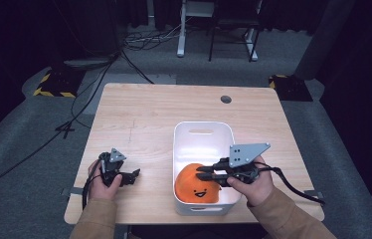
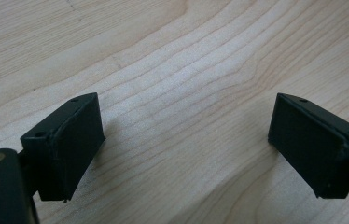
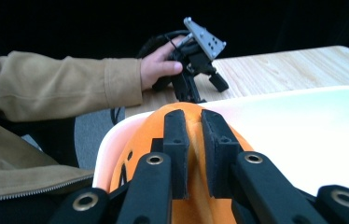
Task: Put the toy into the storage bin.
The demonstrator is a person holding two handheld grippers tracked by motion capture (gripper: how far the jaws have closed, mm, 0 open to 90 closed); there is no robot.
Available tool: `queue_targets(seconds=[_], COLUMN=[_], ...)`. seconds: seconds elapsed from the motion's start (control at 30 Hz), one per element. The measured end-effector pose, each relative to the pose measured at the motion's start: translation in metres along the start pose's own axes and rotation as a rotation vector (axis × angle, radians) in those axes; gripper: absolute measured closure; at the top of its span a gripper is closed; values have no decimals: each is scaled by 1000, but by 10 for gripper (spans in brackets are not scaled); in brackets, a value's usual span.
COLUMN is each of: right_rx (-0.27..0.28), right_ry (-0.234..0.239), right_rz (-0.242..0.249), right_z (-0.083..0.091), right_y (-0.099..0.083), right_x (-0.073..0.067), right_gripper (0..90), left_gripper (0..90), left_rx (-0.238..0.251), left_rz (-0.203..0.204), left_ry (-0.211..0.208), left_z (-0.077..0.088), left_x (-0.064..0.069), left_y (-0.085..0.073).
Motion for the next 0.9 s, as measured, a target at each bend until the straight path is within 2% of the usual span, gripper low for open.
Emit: queue_targets(seconds=[0.07, 0.2, 0.27, 0.3, 0.47, 0.57, 0.8, 0.9], right_rx=[-3, -12, -28, -30, -52, -83, -97, -104], right_ry=[0, 18, 9, 30, 42, 50, 54, 47], right_rz=[1, -49, -40, -58, -80, -71, -69, -62], right_z=[-1, -3, -4, -5, -10, -16, -17, -16], right_y=[-1, -12, -16, -19, -30, -35, -38, -38], right_x=[0, 0, 0, -2, -2, -5, -7, -8], right_gripper=[810, 809, 808, 807, 802, 797, 779, 743], left_gripper=[107, 107, 107, 107, 106, 107, 106, 106], left_rx=[0, 0, 0, 0, 0, 0, 0, 0], left_rz=[0, 0, 0, 0, 0, 0, 0, 0], left_ry=[0, 0, 0, 0, 0, 1, 0, 1], left_z=[0, 0, 0, 0, 0, 0, 0, 0], left_x=[0, 0, 0, 0, 0, 0, 0, 0], left_y=[0, 0, 0, 0, 0, 0, 0, 0])
Point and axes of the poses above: each handheld gripper's, and its own axes: z roughly backward along the jaws, y roughly out of its top, x roughly to its right, the point moved 9 cm from there along -z, roughly forward along the jaws, and after that the axes turned 10 degrees about -x, right-handed, at the moved point
